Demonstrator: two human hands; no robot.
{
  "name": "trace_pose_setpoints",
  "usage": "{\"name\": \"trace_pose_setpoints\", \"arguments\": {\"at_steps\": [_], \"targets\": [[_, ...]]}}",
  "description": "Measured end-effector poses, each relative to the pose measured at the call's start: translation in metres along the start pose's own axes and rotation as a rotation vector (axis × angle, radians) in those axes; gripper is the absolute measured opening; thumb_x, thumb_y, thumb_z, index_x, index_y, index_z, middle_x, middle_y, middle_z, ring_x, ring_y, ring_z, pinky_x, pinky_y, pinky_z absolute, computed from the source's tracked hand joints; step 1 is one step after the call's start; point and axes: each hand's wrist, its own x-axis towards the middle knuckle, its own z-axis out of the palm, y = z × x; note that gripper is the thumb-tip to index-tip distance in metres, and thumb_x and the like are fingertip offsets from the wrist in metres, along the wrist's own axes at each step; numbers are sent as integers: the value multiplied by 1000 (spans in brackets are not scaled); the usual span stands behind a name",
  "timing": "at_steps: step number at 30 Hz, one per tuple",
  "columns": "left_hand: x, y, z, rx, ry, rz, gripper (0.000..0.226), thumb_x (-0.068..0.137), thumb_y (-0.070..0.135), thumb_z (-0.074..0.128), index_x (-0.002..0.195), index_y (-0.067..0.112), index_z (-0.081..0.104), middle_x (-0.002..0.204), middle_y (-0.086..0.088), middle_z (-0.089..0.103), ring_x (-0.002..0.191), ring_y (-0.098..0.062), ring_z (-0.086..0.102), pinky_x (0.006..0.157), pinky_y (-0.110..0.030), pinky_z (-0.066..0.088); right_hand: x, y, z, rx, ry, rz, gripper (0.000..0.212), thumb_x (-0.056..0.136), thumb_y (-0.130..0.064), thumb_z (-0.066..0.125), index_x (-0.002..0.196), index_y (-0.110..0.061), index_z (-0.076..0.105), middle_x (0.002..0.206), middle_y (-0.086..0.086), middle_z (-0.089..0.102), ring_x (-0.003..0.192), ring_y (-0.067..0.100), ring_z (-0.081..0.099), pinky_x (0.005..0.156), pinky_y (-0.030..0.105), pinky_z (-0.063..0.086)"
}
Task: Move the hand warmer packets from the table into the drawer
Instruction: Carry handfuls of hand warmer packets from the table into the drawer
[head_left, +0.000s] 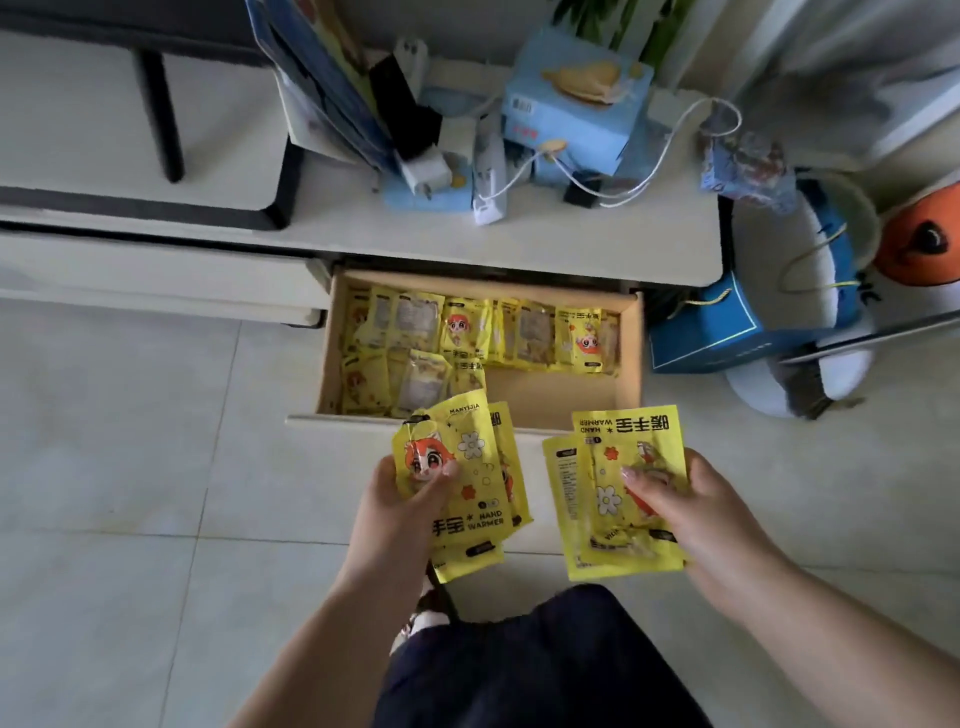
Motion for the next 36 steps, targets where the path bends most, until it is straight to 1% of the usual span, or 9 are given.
{"name": "trace_pose_setpoints", "arguments": {"at_steps": [6, 10, 16, 21, 24, 28, 30, 34, 36], "targets": [[89, 21, 21, 127, 22, -17, 36, 83, 18, 70, 115, 11, 56, 108, -12, 70, 95, -30, 70, 81, -56, 55, 78, -14, 19, 111, -8, 11, 23, 79, -20, 70, 100, -24, 60, 104, 2, 71, 100, 26, 66, 92, 53, 50], [149, 18, 37, 208, 71, -34, 46, 69, 33, 76, 109, 20, 59, 106, -7, 71, 95, -30, 69, 84, -57, 53, 146, -4, 21, 188, 6, 79, 36, 81, -21, 69, 115, -18, 58, 111, 5, 69, 101, 27, 67, 90, 53, 51], [223, -6, 63, 263, 117, -32, 30, 81, 24, 72, 108, 19, 60, 103, -3, 70, 95, -25, 68, 85, -53, 54, 235, 17, 22, 261, 34, 156, 26, 84, -13, 67, 108, -22, 63, 111, 4, 70, 102, 28, 67, 91, 55, 51], [264, -37, 86, 348, 107, -101, 66, 65, 40, 79, 122, 18, 54, 110, -7, 68, 97, -29, 68, 81, -55, 55, 285, 37, 29, 229, 18, 189, 19, 84, -15, 67, 89, -33, 62, 95, -8, 68, 88, 14, 64, 96, 50, 48], [285, -50, 96, 434, 133, -109, 95, 46, 55, 76, 130, 20, 48, 121, -5, 64, 105, -29, 64, 87, -52, 53, 308, 52, 39, 248, -28, 229, 17, 85, -14, 66, 93, -29, 65, 101, -2, 70, 96, 20, 66, 97, 51, 47], [306, -60, 98, 574, 140, -85, 78, 69, 45, 77, 135, 18, 45, 125, -4, 60, 111, -25, 58, 95, -48, 48, 328, 74, 52, 199, -53, 279, 33, 78, -17, 74, 110, -20, 65, 113, 5, 69, 108, 26, 63, 100, 50, 46], [312, -63, 95, 684, 146, -53, 60, 74, 41, 74, 124, 16, 53, 115, -4, 64, 104, -24, 60, 94, -46, 49, 333, 83, 56, 126, -66, 284, 41, 71, -23, 77, 110, -21, 64, 112, 5, 69, 107, 27, 62, 100, 49, 45], [316, -65, 92, 898, 157, 36, 37, 81, 39, 69, 106, 14, 62, 98, -4, 66, 88, -25, 59, 72, -35, 49, 335, 89, 54, -8, -43, 217, 15, 81, -19, 70, 94, -24, 66, 103, 2, 69, 97, 23, 64, 88, 37, 51], [315, -65, 90, 945, 187, 56, 36, 81, 39, 68, 105, 13, 62, 94, -3, 63, 84, -24, 56, 65, -32, 43, 335, 88, 49, -56, -8, 177, 18, 83, -17, 69, 100, -22, 64, 102, 2, 67, 92, 21, 63, 76, 29, 48]]}}
